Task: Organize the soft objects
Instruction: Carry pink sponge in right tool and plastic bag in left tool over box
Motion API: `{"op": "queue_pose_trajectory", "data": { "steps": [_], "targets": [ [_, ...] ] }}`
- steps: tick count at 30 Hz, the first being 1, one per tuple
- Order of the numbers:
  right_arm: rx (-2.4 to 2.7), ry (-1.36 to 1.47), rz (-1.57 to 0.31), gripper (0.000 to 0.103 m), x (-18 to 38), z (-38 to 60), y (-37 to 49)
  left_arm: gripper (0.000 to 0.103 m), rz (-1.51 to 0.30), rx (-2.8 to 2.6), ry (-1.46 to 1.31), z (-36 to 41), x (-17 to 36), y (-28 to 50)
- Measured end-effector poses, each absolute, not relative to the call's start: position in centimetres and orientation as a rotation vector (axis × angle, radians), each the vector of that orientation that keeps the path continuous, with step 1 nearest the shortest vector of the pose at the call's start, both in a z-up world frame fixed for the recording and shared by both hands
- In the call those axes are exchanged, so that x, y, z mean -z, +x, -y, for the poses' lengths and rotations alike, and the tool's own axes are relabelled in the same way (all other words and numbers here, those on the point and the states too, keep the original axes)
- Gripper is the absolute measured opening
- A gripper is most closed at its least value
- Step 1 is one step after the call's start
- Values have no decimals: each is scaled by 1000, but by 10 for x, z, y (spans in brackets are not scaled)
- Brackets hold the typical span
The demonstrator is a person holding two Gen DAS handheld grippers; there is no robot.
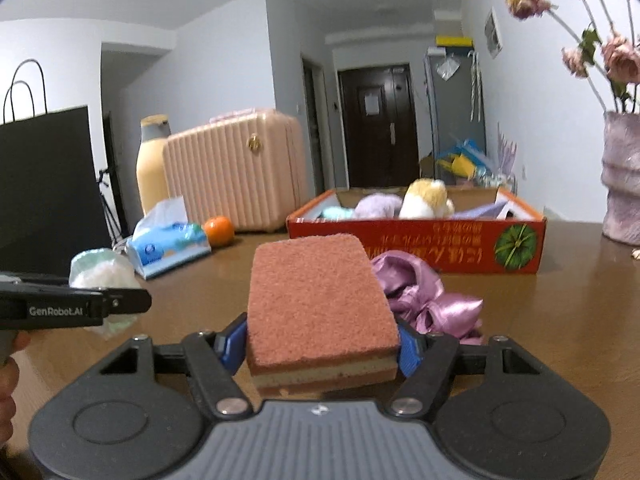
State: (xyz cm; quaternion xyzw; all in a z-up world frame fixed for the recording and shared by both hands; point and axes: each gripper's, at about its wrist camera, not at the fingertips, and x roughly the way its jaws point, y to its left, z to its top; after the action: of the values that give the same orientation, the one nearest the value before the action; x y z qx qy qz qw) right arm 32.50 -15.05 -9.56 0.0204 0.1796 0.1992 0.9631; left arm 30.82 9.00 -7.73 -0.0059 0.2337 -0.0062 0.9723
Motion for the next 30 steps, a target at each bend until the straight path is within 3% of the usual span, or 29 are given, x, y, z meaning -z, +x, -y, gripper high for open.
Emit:
{"op": "queue_pose_trajectory", "data": {
  "steps": [30],
  "targets": [
    [-296,92,-187,70,69,201,350,44,-368,-36,-104,-45,43,350]
  ]
}}
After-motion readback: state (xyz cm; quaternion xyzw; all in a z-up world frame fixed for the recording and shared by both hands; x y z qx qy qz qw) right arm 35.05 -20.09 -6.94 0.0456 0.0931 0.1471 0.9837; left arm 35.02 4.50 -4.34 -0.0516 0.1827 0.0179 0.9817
